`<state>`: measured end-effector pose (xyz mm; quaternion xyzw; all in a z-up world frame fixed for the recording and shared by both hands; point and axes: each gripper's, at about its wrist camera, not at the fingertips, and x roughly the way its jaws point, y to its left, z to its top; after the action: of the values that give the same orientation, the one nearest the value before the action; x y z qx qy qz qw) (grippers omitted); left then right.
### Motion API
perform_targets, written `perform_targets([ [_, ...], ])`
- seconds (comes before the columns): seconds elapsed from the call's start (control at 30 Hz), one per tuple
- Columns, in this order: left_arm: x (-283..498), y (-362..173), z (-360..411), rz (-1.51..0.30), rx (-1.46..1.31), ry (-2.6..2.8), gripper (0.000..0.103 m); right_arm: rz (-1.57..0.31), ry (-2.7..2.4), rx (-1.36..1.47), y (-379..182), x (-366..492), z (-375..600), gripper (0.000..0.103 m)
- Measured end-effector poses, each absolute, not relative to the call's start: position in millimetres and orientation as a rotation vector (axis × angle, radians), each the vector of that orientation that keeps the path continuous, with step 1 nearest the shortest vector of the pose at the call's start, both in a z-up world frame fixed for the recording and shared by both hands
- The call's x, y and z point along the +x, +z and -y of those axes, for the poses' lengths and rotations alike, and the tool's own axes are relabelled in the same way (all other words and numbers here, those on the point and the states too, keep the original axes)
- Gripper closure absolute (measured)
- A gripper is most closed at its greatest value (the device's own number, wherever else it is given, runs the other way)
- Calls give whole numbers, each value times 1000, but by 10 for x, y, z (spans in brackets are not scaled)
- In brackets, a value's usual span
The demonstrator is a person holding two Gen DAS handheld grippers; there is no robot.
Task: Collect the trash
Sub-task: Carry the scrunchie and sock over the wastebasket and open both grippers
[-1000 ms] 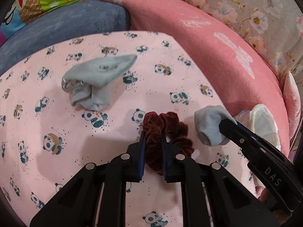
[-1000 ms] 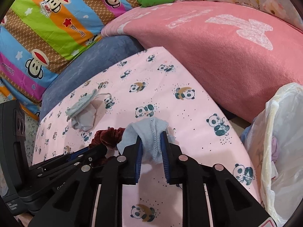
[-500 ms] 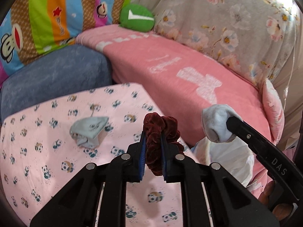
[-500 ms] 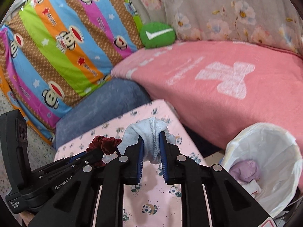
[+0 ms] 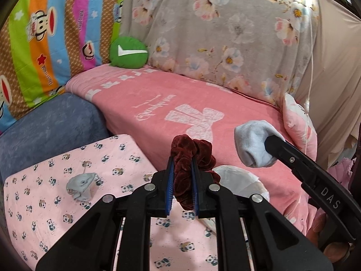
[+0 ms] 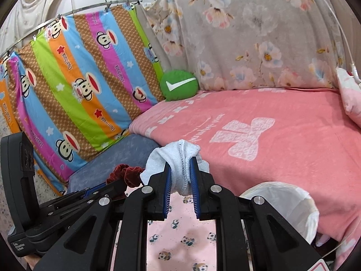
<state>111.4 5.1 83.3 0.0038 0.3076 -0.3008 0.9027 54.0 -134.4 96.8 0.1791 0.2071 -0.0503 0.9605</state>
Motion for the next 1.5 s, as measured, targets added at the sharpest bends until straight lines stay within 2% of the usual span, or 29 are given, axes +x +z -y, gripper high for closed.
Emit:
perform_targets([
  [0.57,714,883,581,-618,94,-715,90,-375,-202,423,1025,-78,2009,86],
  [1.23,696,614,1068,-697,145,-763,89,-407,-259,477,753,-197,2401,86],
  [1.5,726,501,1198,-718,151,-769,86,-426,-274,490,652,-181,2500,86],
])
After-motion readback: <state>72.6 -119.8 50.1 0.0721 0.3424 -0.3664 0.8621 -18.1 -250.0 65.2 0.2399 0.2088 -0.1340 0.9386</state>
